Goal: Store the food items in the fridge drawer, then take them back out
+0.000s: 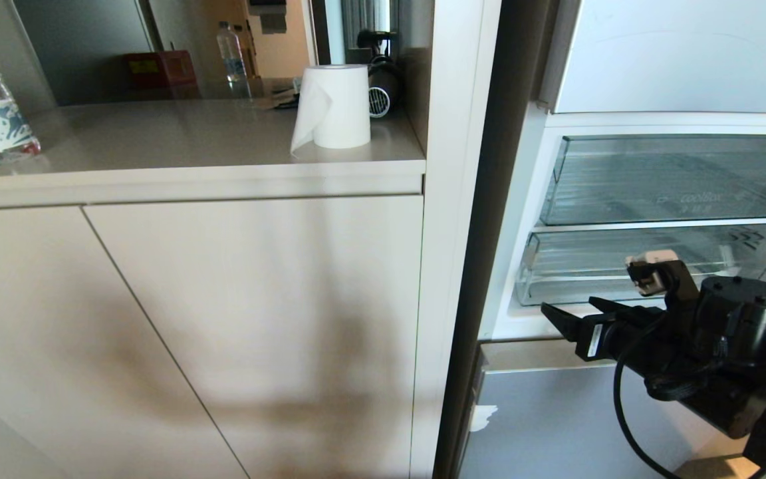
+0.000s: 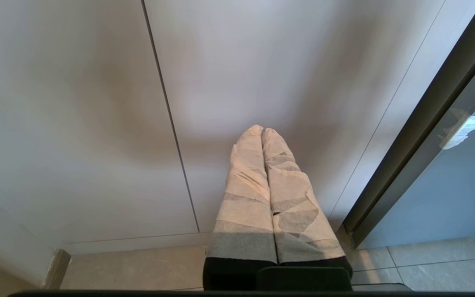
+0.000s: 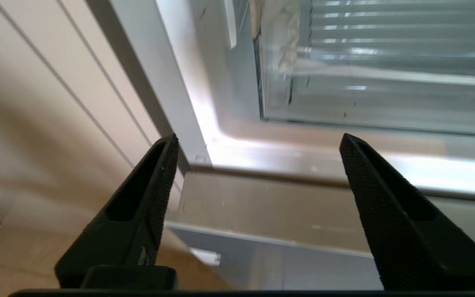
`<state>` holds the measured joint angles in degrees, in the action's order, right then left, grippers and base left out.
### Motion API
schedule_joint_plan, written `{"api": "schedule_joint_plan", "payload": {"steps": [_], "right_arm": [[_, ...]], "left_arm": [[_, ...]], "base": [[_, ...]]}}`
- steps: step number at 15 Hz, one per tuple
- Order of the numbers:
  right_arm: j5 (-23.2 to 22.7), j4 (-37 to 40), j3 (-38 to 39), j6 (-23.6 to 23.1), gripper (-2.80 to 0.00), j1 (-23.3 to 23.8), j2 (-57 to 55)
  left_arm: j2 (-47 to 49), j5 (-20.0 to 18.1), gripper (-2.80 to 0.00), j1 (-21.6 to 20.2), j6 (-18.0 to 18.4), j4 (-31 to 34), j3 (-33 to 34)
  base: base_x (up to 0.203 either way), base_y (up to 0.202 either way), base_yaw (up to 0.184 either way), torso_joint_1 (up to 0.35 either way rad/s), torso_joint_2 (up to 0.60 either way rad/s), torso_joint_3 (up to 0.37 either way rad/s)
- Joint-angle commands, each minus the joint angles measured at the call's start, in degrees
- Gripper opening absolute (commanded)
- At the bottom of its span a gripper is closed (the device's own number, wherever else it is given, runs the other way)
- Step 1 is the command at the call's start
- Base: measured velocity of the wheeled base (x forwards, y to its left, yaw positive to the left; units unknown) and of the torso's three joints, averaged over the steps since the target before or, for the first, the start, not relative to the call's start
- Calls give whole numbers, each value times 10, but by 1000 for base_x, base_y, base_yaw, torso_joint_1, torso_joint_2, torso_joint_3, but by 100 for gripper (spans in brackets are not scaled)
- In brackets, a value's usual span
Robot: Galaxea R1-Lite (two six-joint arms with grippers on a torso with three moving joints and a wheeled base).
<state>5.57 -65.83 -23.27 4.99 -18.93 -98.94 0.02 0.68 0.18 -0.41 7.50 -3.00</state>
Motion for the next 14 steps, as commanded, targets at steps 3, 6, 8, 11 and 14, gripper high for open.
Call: {"api": "schedule_joint_plan", "payload": {"steps": [3, 6, 8, 11, 14], "right_arm": [[31, -10, -25, 1, 0, 1, -25], [33, -10, -65, 2, 0, 6, -64], [38, -11, -86, 1, 0, 9, -81], [42, -17, -104, -1, 0, 23, -91], [42, -18, -118, -2, 0, 25, -93]], "left_arm": [[0, 0, -280, 0, 0, 0, 0], [0, 0, -280, 0, 0, 0, 0], [0, 0, -280, 0, 0, 1, 0], [0, 0, -280, 0, 0, 0, 0], [0, 0, -280, 0, 0, 0, 0]], "base": [[0, 0, 0, 0, 0, 0], [0, 0, 0, 0, 0, 0], [0, 0, 0, 0, 0, 0], [0, 0, 0, 0, 0, 0], [0, 0, 0, 0, 0, 0]]}}
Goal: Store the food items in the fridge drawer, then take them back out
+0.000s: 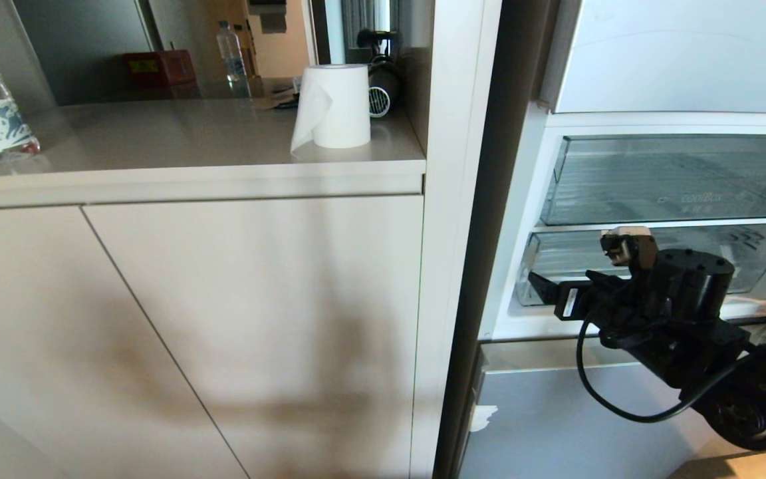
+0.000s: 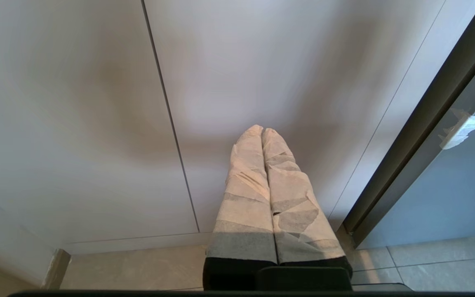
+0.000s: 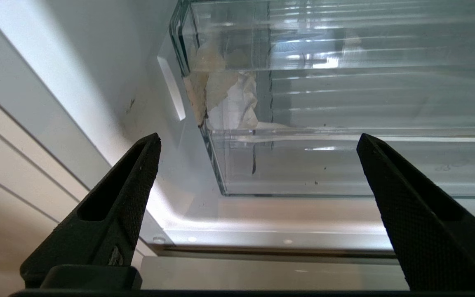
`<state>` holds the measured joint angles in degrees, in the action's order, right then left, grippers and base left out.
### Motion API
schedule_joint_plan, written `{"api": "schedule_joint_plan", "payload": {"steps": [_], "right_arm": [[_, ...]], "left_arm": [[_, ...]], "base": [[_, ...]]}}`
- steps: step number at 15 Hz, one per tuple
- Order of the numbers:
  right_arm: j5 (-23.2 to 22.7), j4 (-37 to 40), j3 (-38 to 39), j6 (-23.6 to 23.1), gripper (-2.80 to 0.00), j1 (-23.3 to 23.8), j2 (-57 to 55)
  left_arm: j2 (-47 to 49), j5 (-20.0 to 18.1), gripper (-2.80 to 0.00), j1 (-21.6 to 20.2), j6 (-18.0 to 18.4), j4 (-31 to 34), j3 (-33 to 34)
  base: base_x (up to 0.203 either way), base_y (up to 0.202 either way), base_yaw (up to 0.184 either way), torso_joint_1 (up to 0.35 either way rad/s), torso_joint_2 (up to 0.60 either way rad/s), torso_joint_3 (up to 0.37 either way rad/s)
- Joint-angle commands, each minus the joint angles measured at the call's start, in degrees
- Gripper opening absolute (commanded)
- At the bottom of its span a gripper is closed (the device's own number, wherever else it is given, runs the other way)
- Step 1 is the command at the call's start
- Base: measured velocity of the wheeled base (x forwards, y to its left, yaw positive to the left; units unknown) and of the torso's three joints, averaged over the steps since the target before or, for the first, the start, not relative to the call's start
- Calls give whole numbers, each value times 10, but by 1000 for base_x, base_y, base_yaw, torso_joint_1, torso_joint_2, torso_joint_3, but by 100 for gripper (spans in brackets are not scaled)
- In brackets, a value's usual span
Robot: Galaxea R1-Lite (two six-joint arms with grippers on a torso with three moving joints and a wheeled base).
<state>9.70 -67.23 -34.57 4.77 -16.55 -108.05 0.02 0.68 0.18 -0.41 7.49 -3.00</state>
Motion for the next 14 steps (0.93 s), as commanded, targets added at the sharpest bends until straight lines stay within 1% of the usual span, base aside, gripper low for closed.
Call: {"api": "schedule_joint_plan", "payload": {"steps": [1, 14], "right_arm": [[1, -4, -8, 1, 0, 1, -5], [1, -4, -29, -1, 0, -10, -8]], "left_arm": [[0, 0, -280, 0, 0, 1, 0], [0, 0, -280, 0, 0, 1, 0]], "base": [[0, 0, 0, 0, 0, 0], [0, 0, 0, 0, 0, 0]]}}
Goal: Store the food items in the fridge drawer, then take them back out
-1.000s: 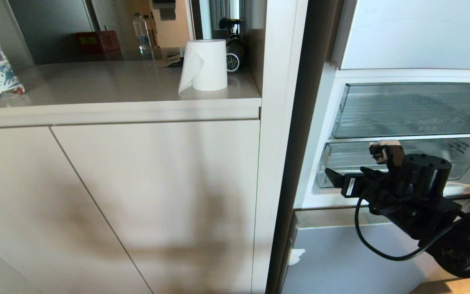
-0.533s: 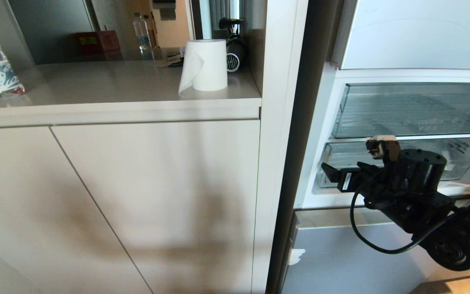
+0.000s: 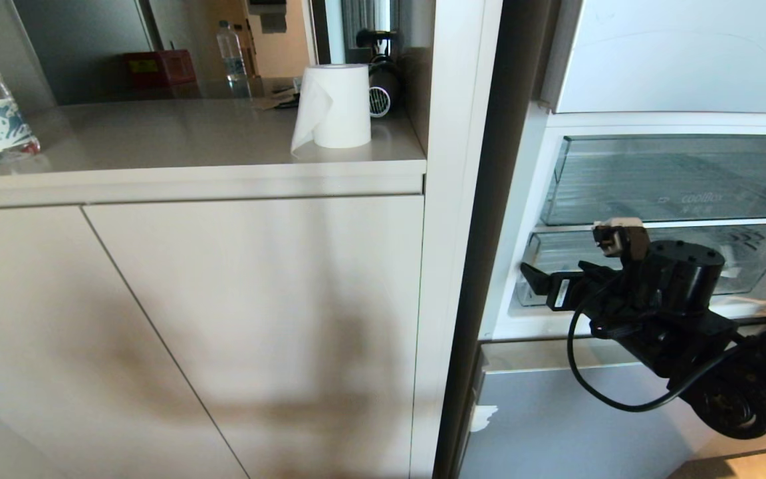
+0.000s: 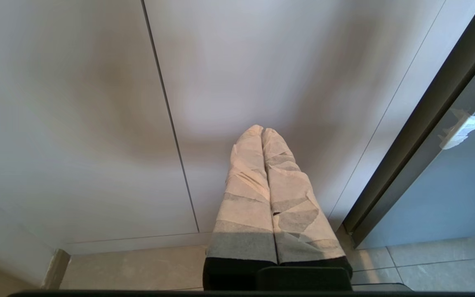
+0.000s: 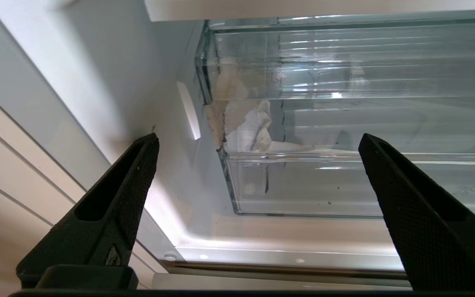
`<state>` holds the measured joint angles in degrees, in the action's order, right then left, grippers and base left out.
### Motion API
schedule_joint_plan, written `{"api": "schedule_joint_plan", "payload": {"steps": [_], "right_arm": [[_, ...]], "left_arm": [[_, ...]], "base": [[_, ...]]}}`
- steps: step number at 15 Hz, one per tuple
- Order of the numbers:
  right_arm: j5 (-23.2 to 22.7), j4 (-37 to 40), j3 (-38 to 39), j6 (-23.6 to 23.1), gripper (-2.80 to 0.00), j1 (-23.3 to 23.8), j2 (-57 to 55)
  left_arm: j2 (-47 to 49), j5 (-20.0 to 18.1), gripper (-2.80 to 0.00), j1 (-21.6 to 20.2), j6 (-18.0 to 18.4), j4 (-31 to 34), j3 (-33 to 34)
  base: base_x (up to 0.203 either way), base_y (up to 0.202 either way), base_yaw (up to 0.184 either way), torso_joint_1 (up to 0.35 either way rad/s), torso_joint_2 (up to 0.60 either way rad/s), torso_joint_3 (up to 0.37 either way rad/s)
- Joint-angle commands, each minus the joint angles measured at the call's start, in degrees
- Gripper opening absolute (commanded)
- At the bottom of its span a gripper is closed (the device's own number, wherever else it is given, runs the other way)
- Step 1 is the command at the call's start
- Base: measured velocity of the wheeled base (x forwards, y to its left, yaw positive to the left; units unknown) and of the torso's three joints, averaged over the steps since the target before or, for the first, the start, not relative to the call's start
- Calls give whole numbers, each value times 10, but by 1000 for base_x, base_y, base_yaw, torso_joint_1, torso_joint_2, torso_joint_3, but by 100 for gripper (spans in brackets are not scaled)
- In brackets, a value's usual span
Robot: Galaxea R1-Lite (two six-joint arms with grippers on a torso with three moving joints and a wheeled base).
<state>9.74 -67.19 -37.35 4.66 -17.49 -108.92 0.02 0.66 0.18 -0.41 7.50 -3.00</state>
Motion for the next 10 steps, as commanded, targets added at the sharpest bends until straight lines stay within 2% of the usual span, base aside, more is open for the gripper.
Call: {"api": "schedule_joint_plan", "payload": {"steps": [1, 3, 4, 10], "right_arm": [[0, -4, -5, 0, 0, -1, 0], [1, -4, -8, 0, 0, -2, -6], [0, -4, -8, 0, -280, -2, -8], [0, -4, -53, 0, -280, -13, -55]], "left_arm": [[0, 0, -280, 0, 0, 0, 0], [0, 0, -280, 0, 0, 1, 0], [0, 0, -280, 0, 0, 1, 0], [0, 0, -280, 0, 0, 1, 0]], "base": [[0, 0, 0, 0, 0, 0], [0, 0, 0, 0, 0, 0], [0, 0, 0, 0, 0, 0], [0, 0, 0, 0, 0, 0]]}}
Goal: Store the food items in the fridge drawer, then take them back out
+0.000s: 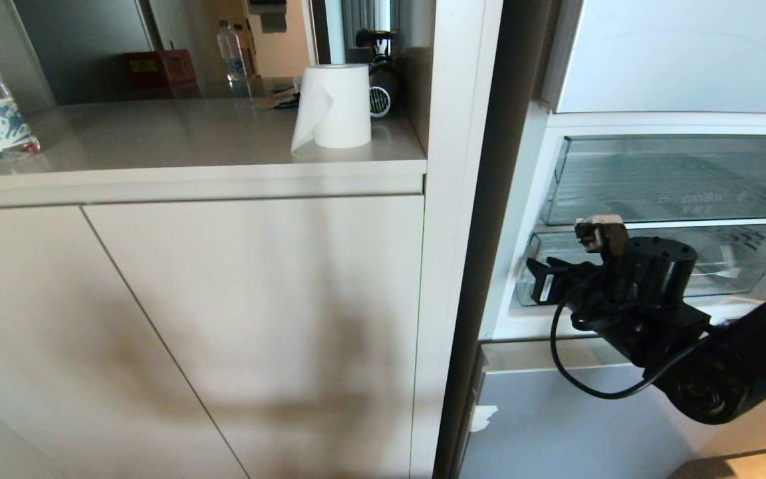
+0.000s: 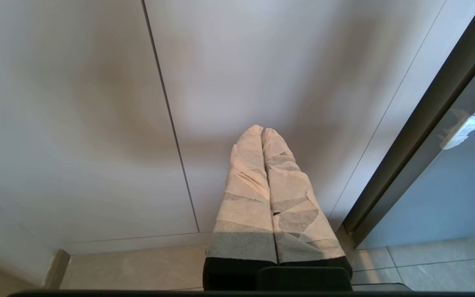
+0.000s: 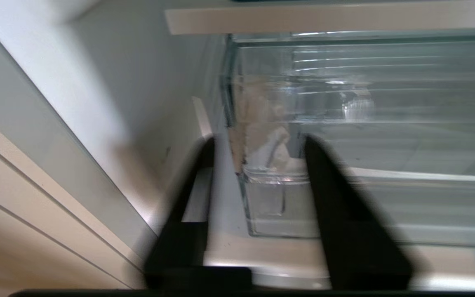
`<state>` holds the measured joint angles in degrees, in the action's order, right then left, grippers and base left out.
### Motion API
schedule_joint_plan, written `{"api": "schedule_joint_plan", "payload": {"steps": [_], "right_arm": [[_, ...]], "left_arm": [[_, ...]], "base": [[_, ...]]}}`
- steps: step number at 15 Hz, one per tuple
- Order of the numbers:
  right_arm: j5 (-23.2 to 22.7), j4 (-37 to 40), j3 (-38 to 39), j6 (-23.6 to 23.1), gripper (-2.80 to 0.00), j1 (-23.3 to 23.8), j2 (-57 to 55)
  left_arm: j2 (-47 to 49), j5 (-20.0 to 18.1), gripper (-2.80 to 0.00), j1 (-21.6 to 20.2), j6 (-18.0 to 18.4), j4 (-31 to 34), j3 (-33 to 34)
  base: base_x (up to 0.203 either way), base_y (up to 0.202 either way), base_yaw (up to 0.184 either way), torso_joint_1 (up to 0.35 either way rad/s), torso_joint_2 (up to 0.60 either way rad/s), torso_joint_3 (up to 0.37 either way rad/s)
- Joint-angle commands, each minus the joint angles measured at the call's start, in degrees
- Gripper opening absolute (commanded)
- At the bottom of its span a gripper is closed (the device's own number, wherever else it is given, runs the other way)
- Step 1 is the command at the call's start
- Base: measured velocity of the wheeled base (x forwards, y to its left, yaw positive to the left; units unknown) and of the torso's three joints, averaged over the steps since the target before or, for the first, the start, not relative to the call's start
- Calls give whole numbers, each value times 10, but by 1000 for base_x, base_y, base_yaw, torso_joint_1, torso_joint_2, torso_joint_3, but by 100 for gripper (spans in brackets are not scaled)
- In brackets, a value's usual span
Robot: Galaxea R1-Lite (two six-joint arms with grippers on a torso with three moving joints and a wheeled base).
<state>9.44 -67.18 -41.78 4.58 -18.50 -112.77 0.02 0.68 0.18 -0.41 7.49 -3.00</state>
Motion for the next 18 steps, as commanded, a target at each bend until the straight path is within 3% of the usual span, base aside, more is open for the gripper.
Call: {"api": "schedule_joint_plan", "payload": {"steps": [1, 8, 18], "right_arm": [[2, -4, -8, 1, -280, -4, -17], [3, -4, 34, 6, -280, -11, 31], [18, -1, 245, 30, -280, -55, 221]], "left_arm": [[0, 0, -280, 0, 0, 1, 0], [0, 0, -280, 0, 0, 0, 0], [0, 0, -280, 0, 0, 0, 0]], "base": [[0, 0, 0, 0, 0, 0], [0, 0, 0, 0, 0, 0], [0, 0, 0, 0, 0, 0]]}}
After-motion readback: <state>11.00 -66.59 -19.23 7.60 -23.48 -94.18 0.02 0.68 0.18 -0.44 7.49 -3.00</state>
